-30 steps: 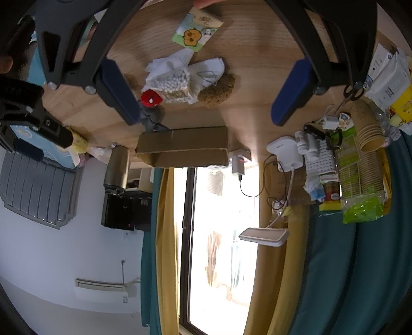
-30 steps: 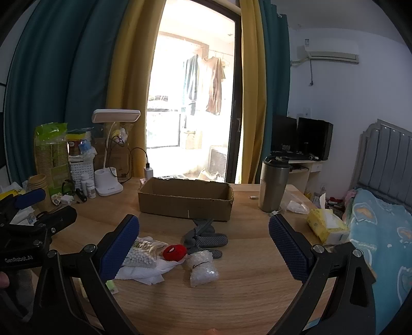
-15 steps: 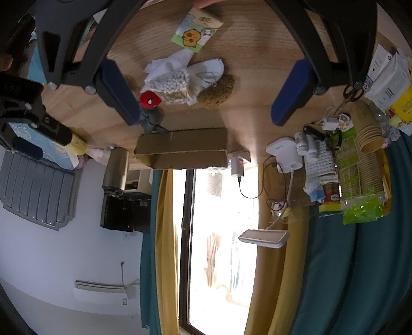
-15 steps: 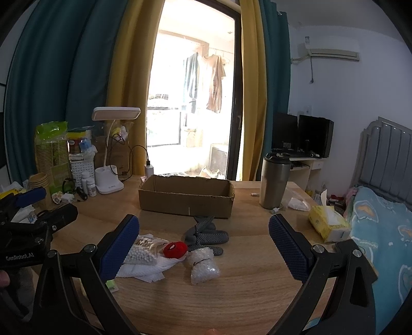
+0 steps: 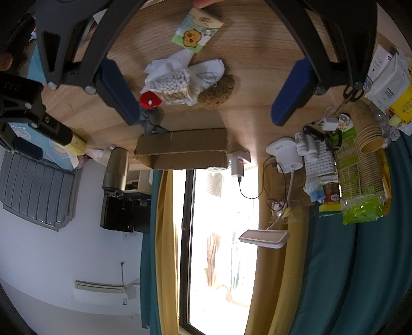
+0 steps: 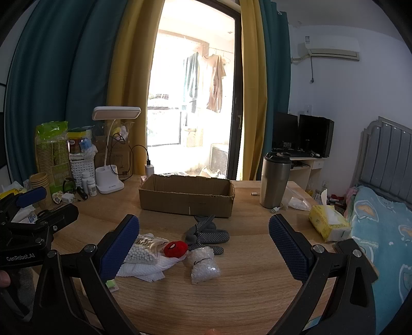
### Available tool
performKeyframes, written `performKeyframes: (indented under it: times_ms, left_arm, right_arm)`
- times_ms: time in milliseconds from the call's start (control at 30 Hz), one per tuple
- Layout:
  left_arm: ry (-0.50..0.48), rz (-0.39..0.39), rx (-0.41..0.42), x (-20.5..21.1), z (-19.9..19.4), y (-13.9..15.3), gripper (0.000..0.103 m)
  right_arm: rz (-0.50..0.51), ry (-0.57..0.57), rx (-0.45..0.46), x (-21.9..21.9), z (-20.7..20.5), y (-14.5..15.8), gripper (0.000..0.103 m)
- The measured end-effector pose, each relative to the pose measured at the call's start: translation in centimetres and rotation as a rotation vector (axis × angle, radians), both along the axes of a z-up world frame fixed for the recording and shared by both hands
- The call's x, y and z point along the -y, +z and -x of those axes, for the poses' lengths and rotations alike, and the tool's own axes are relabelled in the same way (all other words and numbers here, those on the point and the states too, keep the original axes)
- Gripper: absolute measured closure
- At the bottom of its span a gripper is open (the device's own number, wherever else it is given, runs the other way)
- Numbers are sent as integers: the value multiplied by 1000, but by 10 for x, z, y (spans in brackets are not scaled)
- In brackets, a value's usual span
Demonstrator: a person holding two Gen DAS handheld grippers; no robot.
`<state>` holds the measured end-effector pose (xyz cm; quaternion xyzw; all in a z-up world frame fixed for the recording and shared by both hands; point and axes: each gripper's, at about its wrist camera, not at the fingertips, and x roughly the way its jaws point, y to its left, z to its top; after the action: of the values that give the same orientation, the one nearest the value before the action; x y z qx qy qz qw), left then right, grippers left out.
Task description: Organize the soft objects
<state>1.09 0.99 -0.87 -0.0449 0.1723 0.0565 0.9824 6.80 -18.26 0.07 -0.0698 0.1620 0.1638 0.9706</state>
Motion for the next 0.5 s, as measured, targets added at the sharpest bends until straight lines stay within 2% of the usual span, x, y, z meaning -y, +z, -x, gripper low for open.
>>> performKeyframes:
  times_ms: [333,500]
  left_arm:
    - [-4,1,-6,1,-1,-3,1]
    - [-18,0,-43,-1,-3,-12,0]
  right_arm:
    - [-1,0,-3,0,0,-2,1]
    - [-4,-6,-12,1,0,-10,1]
